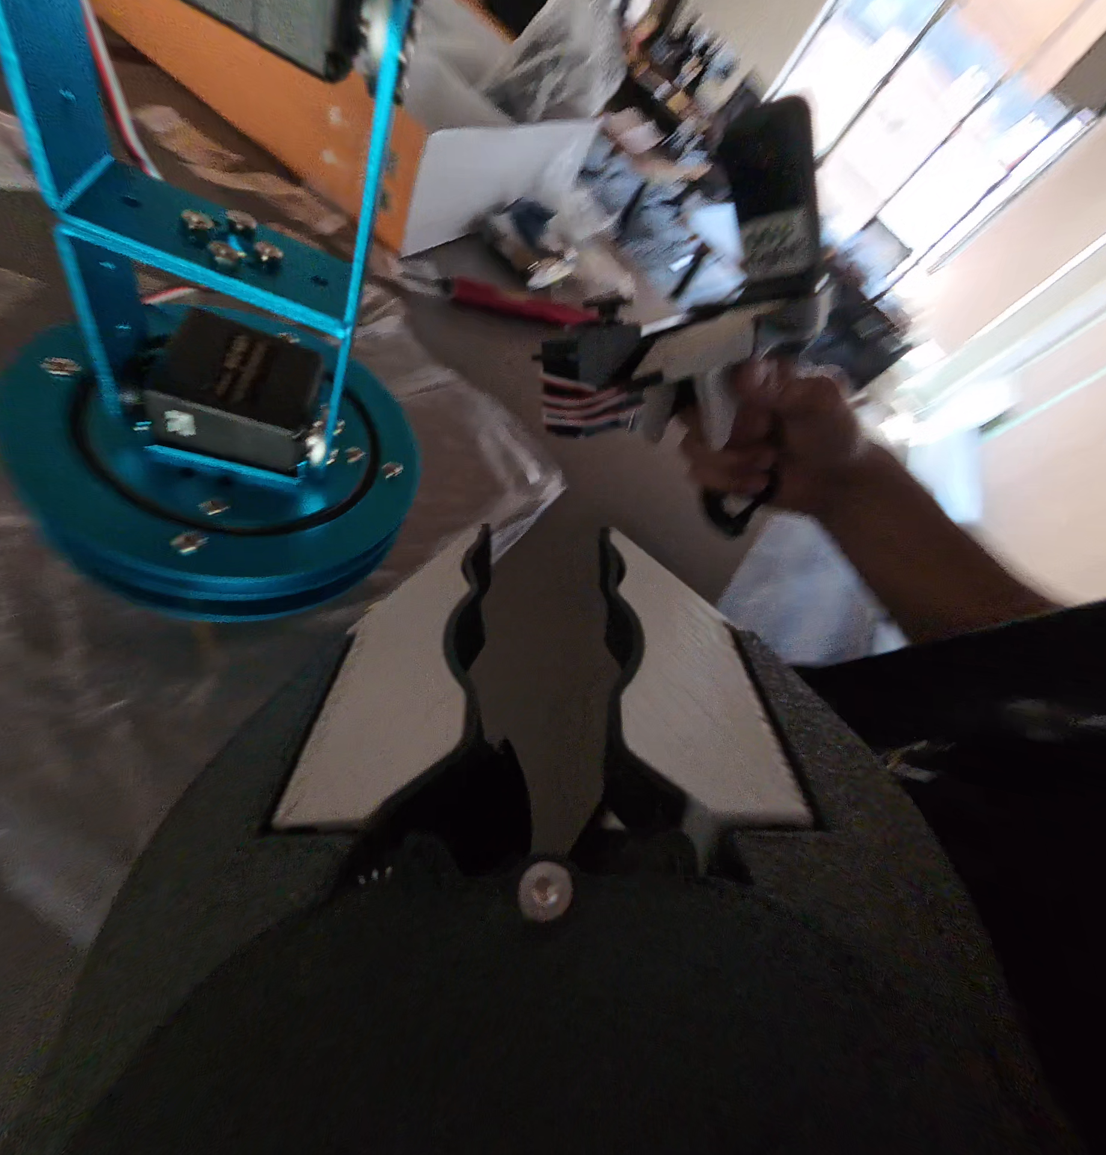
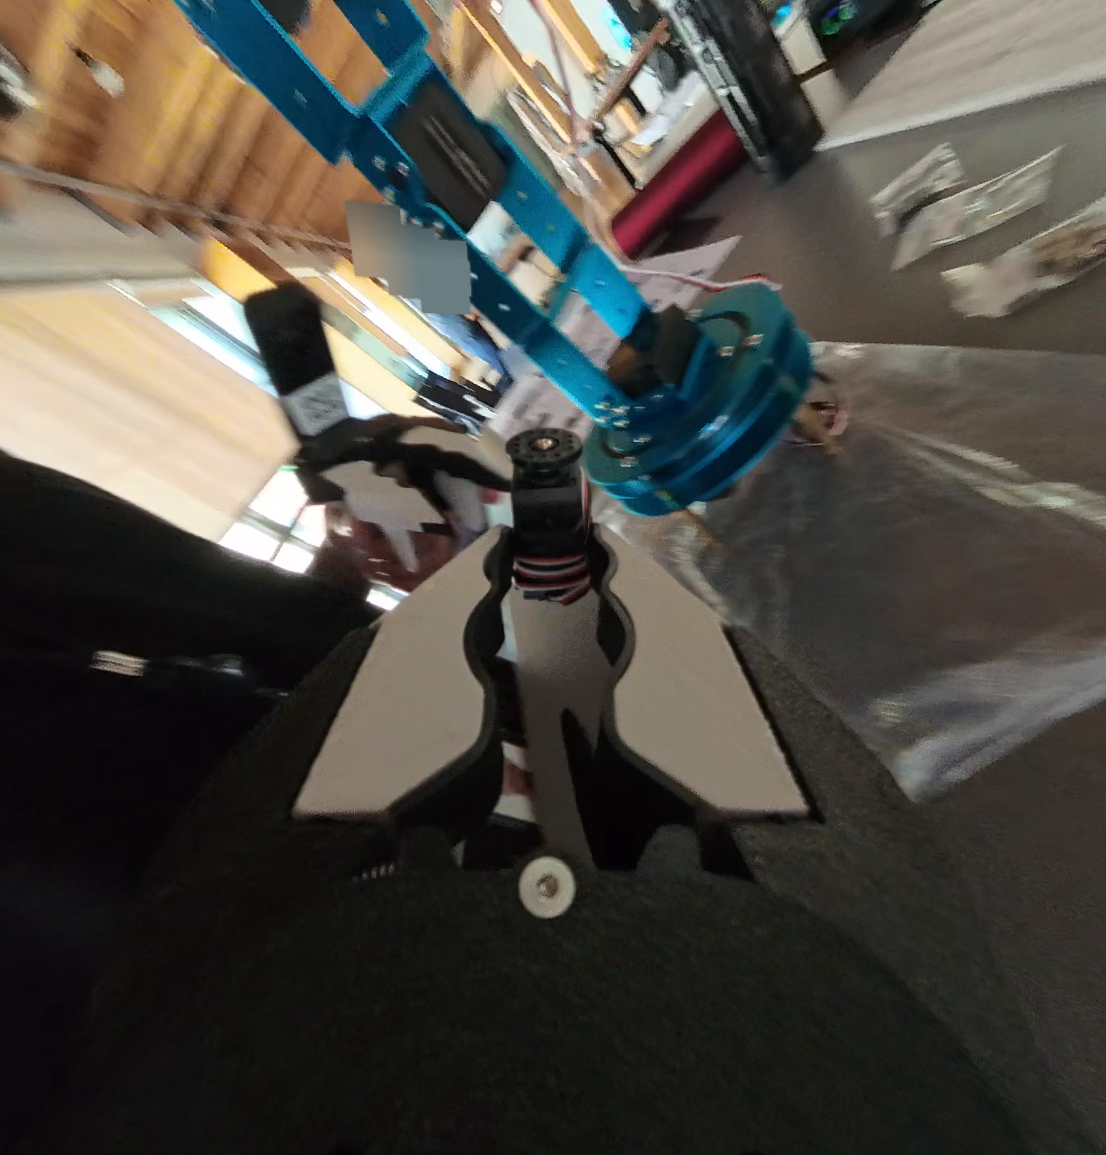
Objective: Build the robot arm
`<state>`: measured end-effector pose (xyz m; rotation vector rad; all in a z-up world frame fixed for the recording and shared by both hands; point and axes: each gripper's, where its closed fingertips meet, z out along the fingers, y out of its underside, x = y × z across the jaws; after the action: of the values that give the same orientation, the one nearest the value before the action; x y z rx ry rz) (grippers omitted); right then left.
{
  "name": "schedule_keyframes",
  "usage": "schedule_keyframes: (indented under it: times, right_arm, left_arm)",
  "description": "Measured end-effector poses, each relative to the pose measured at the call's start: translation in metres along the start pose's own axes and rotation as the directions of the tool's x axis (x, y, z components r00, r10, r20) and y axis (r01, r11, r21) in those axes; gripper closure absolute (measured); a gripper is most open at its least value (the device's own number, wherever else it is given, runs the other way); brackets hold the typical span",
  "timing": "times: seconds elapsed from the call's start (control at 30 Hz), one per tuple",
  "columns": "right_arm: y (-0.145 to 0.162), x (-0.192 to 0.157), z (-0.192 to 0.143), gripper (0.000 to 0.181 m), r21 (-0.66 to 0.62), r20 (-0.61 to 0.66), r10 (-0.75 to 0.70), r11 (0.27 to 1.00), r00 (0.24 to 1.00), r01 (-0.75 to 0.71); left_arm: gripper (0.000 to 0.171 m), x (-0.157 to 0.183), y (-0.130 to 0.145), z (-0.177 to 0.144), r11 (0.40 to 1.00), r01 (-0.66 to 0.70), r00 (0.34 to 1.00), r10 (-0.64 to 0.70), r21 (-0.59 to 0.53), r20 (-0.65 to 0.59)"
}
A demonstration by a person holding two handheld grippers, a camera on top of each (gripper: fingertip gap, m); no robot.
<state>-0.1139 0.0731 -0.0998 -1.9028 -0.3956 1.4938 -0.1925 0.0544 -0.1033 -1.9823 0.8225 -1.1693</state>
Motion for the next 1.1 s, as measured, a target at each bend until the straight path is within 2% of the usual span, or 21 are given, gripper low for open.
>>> schedule_keyframes:
  times: [0.07,0.13,0.2,0.3,0.4,0.47,0.57,0.77,0.83,0.9,0.97,1.1]
  right_arm:
    - [0.002,-0.022,0.01,0.158,0.024,0.086,0.065,0.997,0.994,-0.067]
    - [0.014,-0.043,0.03,0.157,0.005,0.136,0.026,1.0,0.99,-0.027]
    - [0.029,-0.059,0.054,0.157,-0.025,0.172,-0.005,1.0,0.985,0.01]
    - [0.037,-0.071,0.09,0.158,-0.021,0.221,0.047,0.999,0.974,-0.044]
    - [0.044,-0.074,0.127,0.156,-0.05,0.2,0.074,0.997,0.977,-0.065]
    - [0.047,-0.074,0.154,0.154,-0.07,0.157,0.063,0.996,0.986,-0.053]
    - [0.046,-0.072,0.19,0.138,-0.095,0.085,0.007,0.995,0.996,0.001]
    - [0.048,-0.072,0.265,0.14,-0.135,-0.013,-0.124,0.983,0.992,0.121]
    - [0.048,-0.073,0.294,0.143,-0.114,-0.029,-0.155,0.982,0.987,0.151]
    - [0.05,-0.074,0.322,0.144,-0.082,-0.032,-0.155,0.985,0.987,0.152]
    - [0.052,-0.073,0.349,0.146,-0.035,-0.044,-0.142,0.989,0.989,0.141]
    - [0.069,-0.065,0.386,0.147,-0.086,-0.076,-0.13,0.989,0.989,0.124]
  left_arm:
    - [0.13,0.01,-0.013,0.003,0.99,0.131,0.981,-0.12,0.059,-0.155]
    - [0.131,0.014,-0.021,-0.001,0.967,0.235,0.945,-0.204,0.095,-0.256]
    - [0.131,0.022,-0.015,-0.011,0.957,0.286,0.9,-0.251,0.049,-0.356]
    - [0.141,0.017,-0.004,-0.034,0.939,0.343,0.854,-0.305,0.018,-0.421]
    - [0.146,-0.005,0.005,-0.063,0.906,0.424,0.815,-0.381,0.002,-0.437]
    - [0.147,-0.025,0.008,-0.085,0.858,0.514,0.771,-0.456,0.011,-0.445]
    - [0.148,-0.062,0.009,-0.129,0.77,0.634,0.7,-0.534,0.069,-0.473]
    - [0.148,-0.134,0.018,-0.233,0.72,0.653,0.734,-0.522,0.236,-0.435]
    - [0.147,-0.16,0.029,-0.269,0.758,0.581,0.806,-0.487,0.295,-0.336]
    - [0.147,-0.186,0.049,-0.301,0.834,0.449,0.893,-0.414,0.32,-0.175]
    - [0.147,-0.209,0.073,-0.328,0.873,0.395,0.917,-0.392,0.287,-0.072]
    - [0.147,-0.223,0.089,-0.37,0.848,0.434,0.901,-0.412,0.305,-0.135]
